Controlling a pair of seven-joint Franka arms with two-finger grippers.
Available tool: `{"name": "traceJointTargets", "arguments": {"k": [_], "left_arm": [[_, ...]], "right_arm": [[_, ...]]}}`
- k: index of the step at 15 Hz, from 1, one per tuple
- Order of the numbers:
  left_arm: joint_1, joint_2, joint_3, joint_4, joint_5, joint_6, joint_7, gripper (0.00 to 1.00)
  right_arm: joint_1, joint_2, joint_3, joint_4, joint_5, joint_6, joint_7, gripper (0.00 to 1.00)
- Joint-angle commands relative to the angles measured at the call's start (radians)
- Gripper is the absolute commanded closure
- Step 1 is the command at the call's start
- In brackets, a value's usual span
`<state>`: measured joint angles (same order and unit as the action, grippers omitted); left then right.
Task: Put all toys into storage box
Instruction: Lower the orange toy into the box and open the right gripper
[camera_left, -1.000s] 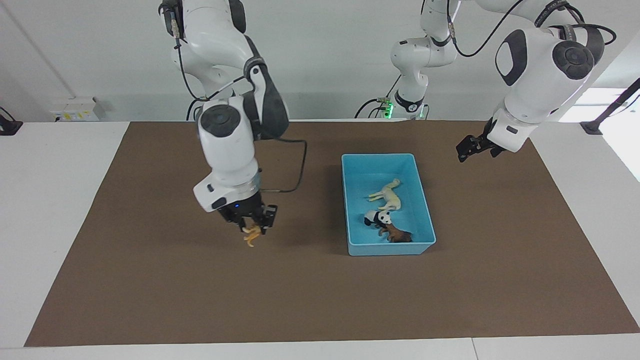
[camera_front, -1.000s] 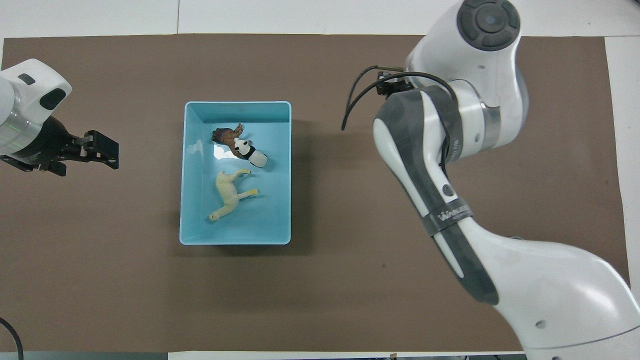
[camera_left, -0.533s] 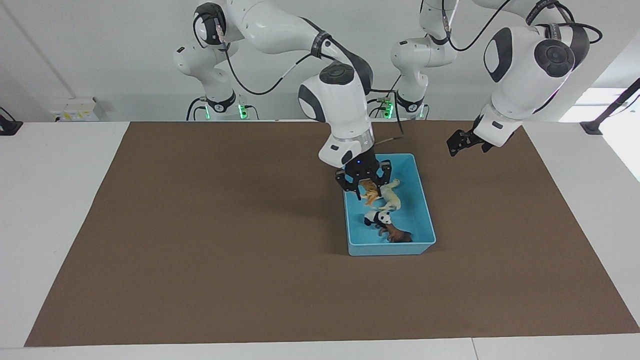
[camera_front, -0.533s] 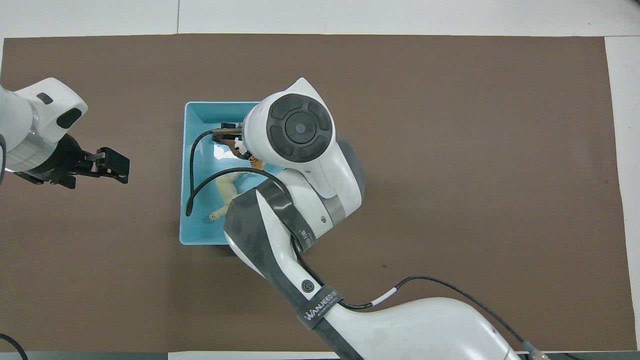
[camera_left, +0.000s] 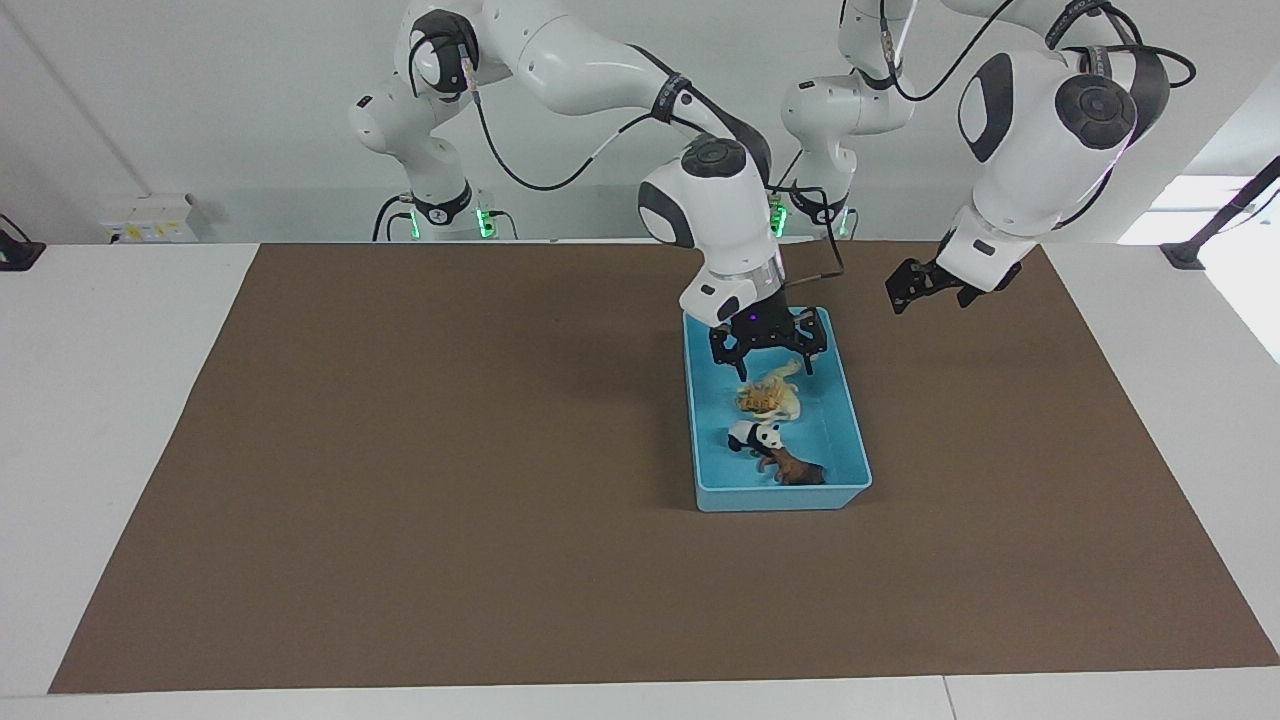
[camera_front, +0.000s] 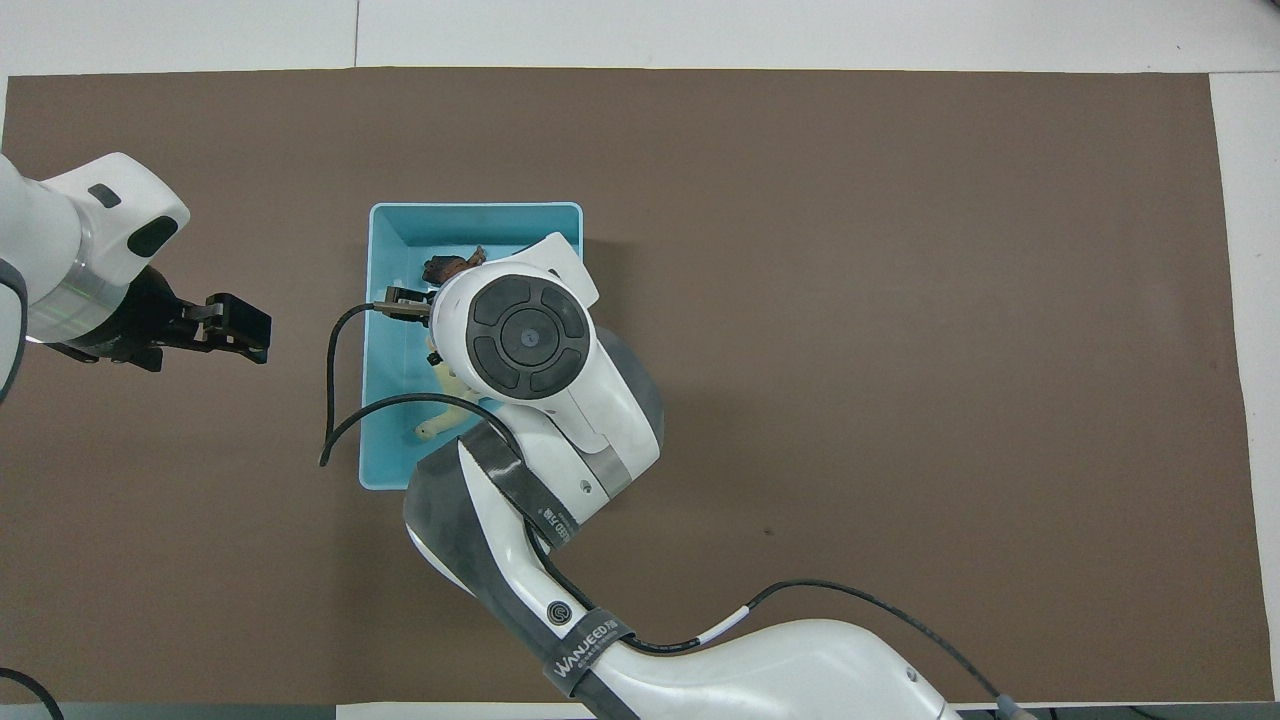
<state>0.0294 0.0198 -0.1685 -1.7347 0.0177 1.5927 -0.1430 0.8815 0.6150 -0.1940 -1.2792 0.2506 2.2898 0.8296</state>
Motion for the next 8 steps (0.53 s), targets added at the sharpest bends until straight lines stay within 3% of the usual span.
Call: {"name": "traceJointTargets", "arguments": {"k": [1,3,5,8], "left_arm": [[-0.031,-0.032,0.017,-0.025,-0.015,0.006,0.006,0.0],[-0.046,-0.037,0.027,-0.025,-0.015,-0.008,0.009,0.0],[-0.055,-0.04,0.03,-0.025,-0.015,-0.014,0.008,0.0],[-0.056,-0.05,0.033,-0.025,-0.015,-0.024,0.01,0.0]], "right_arm": [[-0.051,-0.085,-0.034,-0.02,-0.047,-0.064,0.01,0.0],[-0.148,-0.132,-0.041,-0.022,-0.053,-0.157,-0.035,0.0],[-0.27,-0.158,-0.042,-0.029,-0.053,-0.232,-0.242,0.0],[-0.477,-0.158,-0.042,-0.034,-0.054,-0.247,-0.608,0.0]]}}
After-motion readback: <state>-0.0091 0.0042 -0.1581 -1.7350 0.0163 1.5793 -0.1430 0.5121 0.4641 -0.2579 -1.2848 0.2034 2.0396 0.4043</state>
